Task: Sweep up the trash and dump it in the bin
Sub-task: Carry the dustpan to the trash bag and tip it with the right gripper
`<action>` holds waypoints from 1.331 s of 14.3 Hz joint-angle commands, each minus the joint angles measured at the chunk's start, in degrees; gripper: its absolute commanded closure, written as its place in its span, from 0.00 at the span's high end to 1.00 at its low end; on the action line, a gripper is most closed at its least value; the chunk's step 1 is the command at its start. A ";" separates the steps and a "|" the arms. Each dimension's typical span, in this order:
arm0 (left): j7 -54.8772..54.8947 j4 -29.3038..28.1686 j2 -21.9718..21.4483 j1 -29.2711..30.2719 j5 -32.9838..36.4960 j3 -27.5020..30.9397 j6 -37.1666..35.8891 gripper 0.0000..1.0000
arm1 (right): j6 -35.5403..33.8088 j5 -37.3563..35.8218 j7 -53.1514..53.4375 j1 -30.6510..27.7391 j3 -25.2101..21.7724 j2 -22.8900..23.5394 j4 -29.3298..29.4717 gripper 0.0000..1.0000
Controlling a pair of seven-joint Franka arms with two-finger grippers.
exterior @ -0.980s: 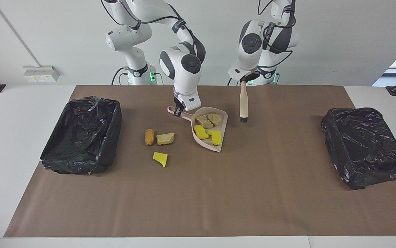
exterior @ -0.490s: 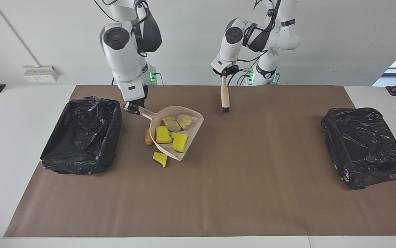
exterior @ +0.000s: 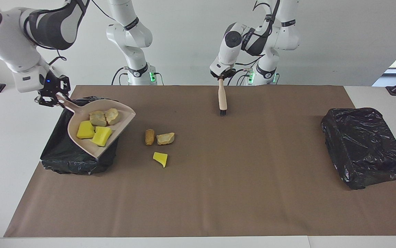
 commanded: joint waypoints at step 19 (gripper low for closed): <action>13.35 16.97 4.05 22.72 12.85 1.15 -9.70 1.00 | 15.69 -40.94 -12.00 -1.59 1.77 -2.01 -8.06 0.00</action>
